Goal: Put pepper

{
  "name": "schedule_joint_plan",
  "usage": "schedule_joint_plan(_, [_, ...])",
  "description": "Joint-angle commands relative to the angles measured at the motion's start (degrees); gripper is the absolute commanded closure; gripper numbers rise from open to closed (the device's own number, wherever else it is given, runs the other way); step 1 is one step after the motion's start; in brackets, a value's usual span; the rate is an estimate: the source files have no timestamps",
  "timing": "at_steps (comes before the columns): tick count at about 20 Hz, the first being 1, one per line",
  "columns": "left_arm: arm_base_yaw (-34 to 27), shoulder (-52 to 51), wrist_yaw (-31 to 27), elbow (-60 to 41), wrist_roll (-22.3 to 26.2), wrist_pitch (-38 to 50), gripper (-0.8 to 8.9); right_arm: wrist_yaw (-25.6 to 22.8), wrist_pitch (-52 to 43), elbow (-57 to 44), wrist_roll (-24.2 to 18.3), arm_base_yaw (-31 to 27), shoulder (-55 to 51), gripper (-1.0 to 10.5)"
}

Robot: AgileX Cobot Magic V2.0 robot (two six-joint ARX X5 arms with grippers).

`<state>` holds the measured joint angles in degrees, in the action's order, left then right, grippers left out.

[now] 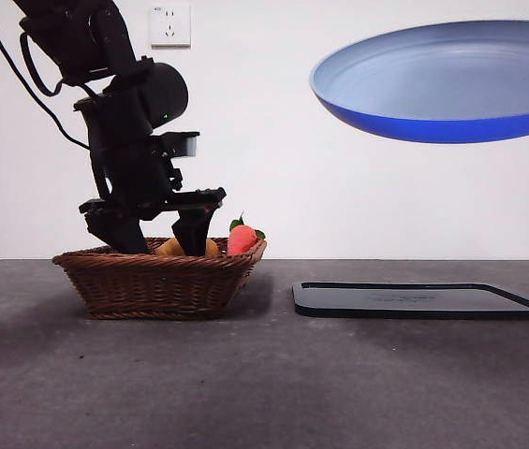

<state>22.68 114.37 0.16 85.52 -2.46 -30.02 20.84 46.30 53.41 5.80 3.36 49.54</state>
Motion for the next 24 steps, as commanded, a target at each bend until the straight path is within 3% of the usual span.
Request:
schedule_joint_plan(1, [0.61, 1.84, -0.13, 1.20, -0.85, 0.81, 4.26, 0.17, -0.76, 1.25, 0.79, 0.02, 0.22, 9.4])
schedule_joint_plan(5, [1.01, 3.13, -0.33, 1.18, -1.73, 0.00, 4.32, 0.09, -0.83, 1.25, 0.55, 0.02, 0.22, 9.4])
schedule_joint_plan(10, [1.07, 3.10, -0.15, 1.18, -2.10, -1.16, 6.78, 0.07, -0.81, 1.25, 0.13, 0.02, 0.33, 9.4])
schedule_joint_plan(14, [0.85, 1.70, -0.17, 1.20, -2.10, -2.34, 6.90, 0.04, -0.81, 1.25, 0.15, 0.02, 0.72, 9.4])
schedule_joint_plan(19, [1.09, -8.39, 0.42, 1.20, -2.51, -4.98, 6.90, 0.07, -1.18, 1.25, 0.20, 0.02, 4.31, 9.4])
schedule_joint_plan(21, [1.77, -14.21, 4.09, 1.20, -3.52, -6.80, 6.90, 0.13, -2.29, 1.25, 0.55, 0.02, 8.66, 9.4])
schedule_joint_plan(24, [4.81, -21.31, 15.17, 1.20, -5.16, -7.50, 6.90, 0.26, -6.84, 1.25, 3.61, 0.04, 17.53, 9.4])
